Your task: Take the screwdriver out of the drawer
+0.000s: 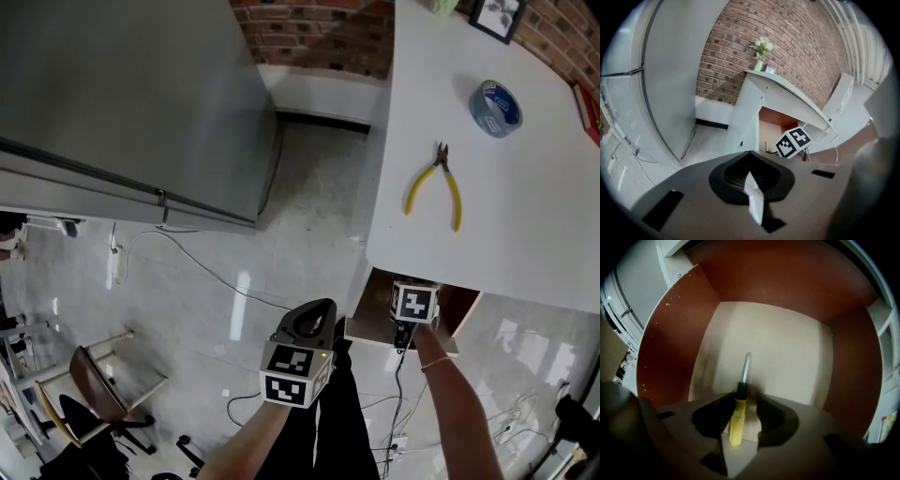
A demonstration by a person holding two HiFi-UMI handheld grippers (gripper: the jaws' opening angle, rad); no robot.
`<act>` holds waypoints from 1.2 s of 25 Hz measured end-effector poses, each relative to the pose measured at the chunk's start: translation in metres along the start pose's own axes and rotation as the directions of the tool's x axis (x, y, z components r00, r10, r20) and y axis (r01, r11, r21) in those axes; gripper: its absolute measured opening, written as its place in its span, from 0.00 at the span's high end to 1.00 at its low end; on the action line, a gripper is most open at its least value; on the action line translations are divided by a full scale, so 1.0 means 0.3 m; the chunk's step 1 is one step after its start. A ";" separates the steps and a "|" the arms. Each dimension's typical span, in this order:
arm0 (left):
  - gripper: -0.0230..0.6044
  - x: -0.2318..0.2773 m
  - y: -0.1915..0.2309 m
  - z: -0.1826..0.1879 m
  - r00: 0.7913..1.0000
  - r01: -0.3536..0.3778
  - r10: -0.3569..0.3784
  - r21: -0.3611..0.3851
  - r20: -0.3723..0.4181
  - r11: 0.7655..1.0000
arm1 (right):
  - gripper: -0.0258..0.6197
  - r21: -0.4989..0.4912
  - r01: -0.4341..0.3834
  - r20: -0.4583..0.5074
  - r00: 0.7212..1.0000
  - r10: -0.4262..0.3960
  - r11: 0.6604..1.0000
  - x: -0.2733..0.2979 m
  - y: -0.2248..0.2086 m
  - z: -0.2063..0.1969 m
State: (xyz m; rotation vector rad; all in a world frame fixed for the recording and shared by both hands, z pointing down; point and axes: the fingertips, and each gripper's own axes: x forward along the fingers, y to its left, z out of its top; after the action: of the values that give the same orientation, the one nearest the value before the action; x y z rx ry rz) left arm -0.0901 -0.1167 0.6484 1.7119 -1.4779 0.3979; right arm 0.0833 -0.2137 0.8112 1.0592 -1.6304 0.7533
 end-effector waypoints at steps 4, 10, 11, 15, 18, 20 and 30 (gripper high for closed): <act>0.97 0.000 0.011 -0.006 1.000 -0.006 0.006 -0.007 -0.002 1.000 | 0.72 -0.045 0.040 0.005 0.999 -0.040 0.998 -0.006 0.003 0.020; 0.97 -0.004 0.024 -0.005 1.000 -0.013 0.013 -0.007 0.002 1.000 | 0.73 -0.062 0.053 0.025 0.998 -0.052 0.997 0.000 0.009 0.027; 0.97 -0.003 0.025 -0.006 1.000 -0.013 0.013 -0.007 0.002 1.000 | 0.75 -0.076 0.053 0.020 0.998 -0.052 0.996 -0.006 0.014 0.030; 0.97 -0.003 0.019 -0.006 1.000 -0.012 0.012 -0.008 0.002 1.000 | 0.83 -0.090 0.060 -0.008 0.998 -0.061 0.994 -0.015 0.030 0.028; 0.97 -0.002 0.019 -0.010 1.000 -0.013 0.013 -0.007 -0.001 1.000 | 0.83 -0.072 0.059 -0.002 0.998 -0.059 0.996 -0.012 0.026 0.031; 0.97 -0.004 0.022 -0.012 1.000 -0.015 0.015 -0.008 -0.001 1.000 | 0.84 -0.074 0.052 0.005 0.999 -0.051 0.996 -0.007 0.025 0.031; 0.97 -0.024 0.022 -0.001 1.000 -0.021 0.021 -0.009 0.010 1.000 | 0.84 -0.036 0.017 -0.019 1.000 -0.018 0.999 -0.020 0.024 0.006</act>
State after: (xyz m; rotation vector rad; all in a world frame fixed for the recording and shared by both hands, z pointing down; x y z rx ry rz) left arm -0.0982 -0.1114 0.6460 1.6955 -1.5037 0.3938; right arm 0.0767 -0.2107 0.8051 1.0362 -1.6106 0.7178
